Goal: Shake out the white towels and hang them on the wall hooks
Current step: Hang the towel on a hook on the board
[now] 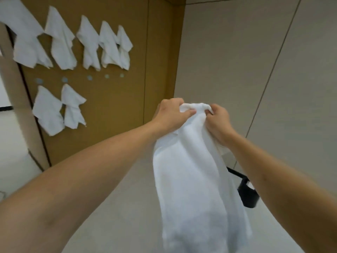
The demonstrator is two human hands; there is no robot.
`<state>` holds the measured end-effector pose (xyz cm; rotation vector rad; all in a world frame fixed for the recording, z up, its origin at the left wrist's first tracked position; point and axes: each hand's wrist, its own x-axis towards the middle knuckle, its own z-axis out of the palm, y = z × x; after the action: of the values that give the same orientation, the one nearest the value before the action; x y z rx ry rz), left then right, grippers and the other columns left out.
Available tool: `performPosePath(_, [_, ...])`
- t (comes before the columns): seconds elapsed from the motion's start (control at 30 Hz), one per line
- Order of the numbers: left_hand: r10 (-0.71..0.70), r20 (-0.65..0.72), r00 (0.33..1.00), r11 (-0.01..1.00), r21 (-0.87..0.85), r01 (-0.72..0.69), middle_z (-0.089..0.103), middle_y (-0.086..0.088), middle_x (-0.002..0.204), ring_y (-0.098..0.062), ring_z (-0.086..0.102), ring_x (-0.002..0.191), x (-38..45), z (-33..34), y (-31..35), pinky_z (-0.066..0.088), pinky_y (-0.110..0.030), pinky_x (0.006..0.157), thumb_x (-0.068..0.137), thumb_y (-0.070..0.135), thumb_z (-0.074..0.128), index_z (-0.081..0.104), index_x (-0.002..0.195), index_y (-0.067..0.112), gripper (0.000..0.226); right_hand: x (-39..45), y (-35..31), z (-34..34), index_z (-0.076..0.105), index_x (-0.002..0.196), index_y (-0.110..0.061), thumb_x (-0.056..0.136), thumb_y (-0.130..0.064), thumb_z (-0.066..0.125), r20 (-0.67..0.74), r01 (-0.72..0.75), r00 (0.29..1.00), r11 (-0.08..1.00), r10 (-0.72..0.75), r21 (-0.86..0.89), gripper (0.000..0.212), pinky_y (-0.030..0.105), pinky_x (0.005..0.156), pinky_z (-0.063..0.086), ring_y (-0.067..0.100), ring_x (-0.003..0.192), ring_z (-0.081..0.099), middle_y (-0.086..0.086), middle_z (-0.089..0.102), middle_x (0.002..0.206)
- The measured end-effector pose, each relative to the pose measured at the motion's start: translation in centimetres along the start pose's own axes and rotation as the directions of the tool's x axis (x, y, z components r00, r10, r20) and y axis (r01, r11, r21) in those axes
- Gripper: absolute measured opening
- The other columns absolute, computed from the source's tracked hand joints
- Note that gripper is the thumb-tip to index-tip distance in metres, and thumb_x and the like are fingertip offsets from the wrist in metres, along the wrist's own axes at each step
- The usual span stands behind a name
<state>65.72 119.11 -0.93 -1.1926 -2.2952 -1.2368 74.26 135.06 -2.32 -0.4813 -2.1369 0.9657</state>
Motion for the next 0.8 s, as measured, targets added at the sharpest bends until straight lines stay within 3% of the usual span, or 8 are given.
performPosePath(0.13, [-0.165, -0.010, 0.986, 0.981, 0.100, 0.165, 0.060, 0.006, 0.080, -0.014, 0.056, 0.077, 6.0, -0.6, -8.9, 0.041, -0.030, 0.059, 0.082, 0.056, 0.062, 0.058, 0.075, 0.027, 0.030, 7.7, 0.7, 7.9, 0.058, 0.056, -0.024, 0.085, -0.023, 0.055, 0.217, -0.046, 0.976, 0.990, 0.015, 0.136, 0.028, 0.028, 0.052, 0.037, 0.012, 0.053, 0.045, -0.012, 0.050, 0.053])
performPosePath(0.27, [-0.260, -0.068, 0.963, 0.951, 0.155, 0.268, 0.064, 0.010, 0.082, -0.014, 0.059, 0.082, 11.7, -2.0, -16.3, 0.047, -0.030, 0.066, 0.081, 0.057, 0.060, 0.062, 0.081, 0.031, 0.026, 15.3, 0.3, 14.1, 0.071, 0.075, -0.019, 0.076, -0.062, 0.068, 0.395, 0.007, 0.915, 0.985, -0.075, 0.172, 0.042, 0.030, 0.053, 0.051, 0.013, 0.062, 0.067, -0.004, 0.071, 0.070])
performPosePath(0.37, [-0.283, -0.117, 0.952, 0.937, 0.178, 0.301, 0.063, 0.013, 0.076, -0.007, 0.059, 0.077, 14.4, -3.3, -21.1, 0.040, -0.028, 0.058, 0.082, 0.057, 0.061, 0.061, 0.075, 0.033, 0.025, 19.7, 0.1, 19.3, 0.071, 0.076, -0.016, 0.077, -0.056, 0.072, 0.510, 0.060, 0.846, 0.979, -0.154, 0.196, 0.039, 0.026, 0.050, 0.048, 0.011, 0.059, 0.065, 0.000, 0.070, 0.069])
performPosePath(0.5, [-0.333, -0.177, 0.926, 0.899, 0.237, 0.369, 0.061, 0.015, 0.082, -0.010, 0.058, 0.083, 17.3, -5.2, -27.4, 0.042, -0.030, 0.066, 0.084, 0.057, 0.059, 0.060, 0.084, 0.037, 0.020, 24.1, 0.0, 27.1, 0.068, 0.078, -0.009, 0.082, -0.046, 0.072, 0.563, 0.048, 0.804, 0.965, -0.191, 0.258, 0.037, 0.032, 0.057, 0.045, 0.016, 0.061, 0.058, 0.010, 0.065, 0.072])
performPosePath(0.57, [-0.350, -0.213, 0.912, 0.882, 0.253, 0.398, 0.059, 0.014, 0.081, -0.013, 0.057, 0.084, 18.8, -6.1, -30.5, 0.038, -0.030, 0.066, 0.084, 0.056, 0.060, 0.058, 0.085, 0.038, 0.019, 26.0, 0.0, 30.8, 0.066, 0.075, -0.007, 0.083, -0.043, 0.072, 0.573, 0.047, 0.795, 0.963, -0.198, 0.266, 0.037, 0.031, 0.056, 0.042, 0.015, 0.059, 0.053, 0.003, 0.059, 0.066])
performPosePath(0.7, [-0.334, -0.247, 0.910, 0.872, 0.286, 0.398, 0.055, 0.020, 0.074, -0.004, 0.052, 0.074, 22.1, -8.0, -37.3, 0.034, -0.024, 0.060, 0.084, 0.057, 0.062, 0.057, 0.080, 0.036, 0.021, 30.1, 0.2, 38.2, 0.069, 0.077, -0.012, 0.086, -0.042, 0.069, 0.581, 0.059, 0.790, 0.967, -0.197, 0.248, 0.030, 0.029, 0.057, 0.045, 0.016, 0.063, 0.058, -0.001, 0.066, 0.072])
performPosePath(0.8, [-0.330, -0.268, 0.905, 0.873, 0.280, 0.400, 0.053, 0.020, 0.074, -0.003, 0.050, 0.074, 25.4, -9.1, -43.1, 0.033, -0.018, 0.060, 0.085, 0.053, 0.064, 0.064, 0.087, 0.030, 0.023, 33.8, 0.0, 44.2, 0.066, 0.071, -0.018, 0.087, -0.041, 0.069, 0.577, 0.055, 0.794, 0.968, -0.191, 0.245, 0.028, 0.027, 0.057, 0.043, 0.016, 0.062, 0.058, -0.004, 0.064, 0.070])
